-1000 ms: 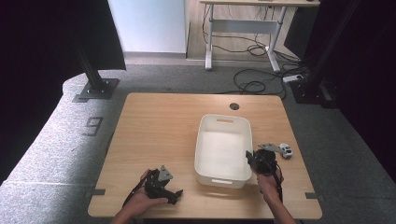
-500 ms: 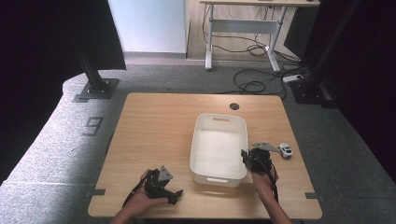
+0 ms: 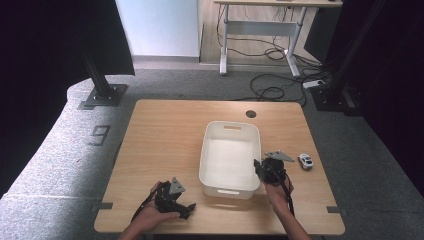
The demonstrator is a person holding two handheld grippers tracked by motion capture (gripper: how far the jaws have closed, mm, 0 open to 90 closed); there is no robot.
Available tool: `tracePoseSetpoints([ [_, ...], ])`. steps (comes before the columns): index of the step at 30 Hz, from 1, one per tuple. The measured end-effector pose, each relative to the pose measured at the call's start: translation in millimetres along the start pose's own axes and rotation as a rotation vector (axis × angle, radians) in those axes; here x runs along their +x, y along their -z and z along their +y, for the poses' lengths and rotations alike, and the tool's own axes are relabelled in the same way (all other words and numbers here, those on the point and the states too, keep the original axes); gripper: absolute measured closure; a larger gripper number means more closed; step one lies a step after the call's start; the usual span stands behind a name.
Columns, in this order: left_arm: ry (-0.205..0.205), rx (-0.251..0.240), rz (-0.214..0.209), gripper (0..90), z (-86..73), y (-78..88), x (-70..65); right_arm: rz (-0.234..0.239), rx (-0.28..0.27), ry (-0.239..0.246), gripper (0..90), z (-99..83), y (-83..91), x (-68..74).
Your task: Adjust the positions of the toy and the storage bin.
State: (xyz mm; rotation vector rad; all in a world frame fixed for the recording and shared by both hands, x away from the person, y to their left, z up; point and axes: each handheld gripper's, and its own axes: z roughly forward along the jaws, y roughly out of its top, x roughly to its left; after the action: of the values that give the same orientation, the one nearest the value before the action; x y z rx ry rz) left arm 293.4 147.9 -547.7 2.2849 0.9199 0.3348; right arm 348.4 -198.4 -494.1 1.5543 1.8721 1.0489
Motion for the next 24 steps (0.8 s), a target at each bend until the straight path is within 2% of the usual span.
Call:
tracePoseSetpoints([
  [6,0.0,0.0,0.0,0.0,0.0,0.0,0.0,-0.006,-0.002,0.002,72.9,-0.2,-1.0,5.0],
  [8,0.0,-0.001,0.0,0.0,-0.1,0.0,0.0,-0.014,-0.005,0.031,72.1,-0.7,-2.1,11.8],
  [10,0.0,-0.001,0.0,0.0,-0.1,0.0,0.0,-0.015,-0.004,0.038,71.9,-0.7,-2.4,12.8],
  [24,-0.001,-0.001,0.0,0.0,-0.2,0.0,0.1,0.015,-0.003,0.035,70.4,-1.8,-3.8,9.0],
])
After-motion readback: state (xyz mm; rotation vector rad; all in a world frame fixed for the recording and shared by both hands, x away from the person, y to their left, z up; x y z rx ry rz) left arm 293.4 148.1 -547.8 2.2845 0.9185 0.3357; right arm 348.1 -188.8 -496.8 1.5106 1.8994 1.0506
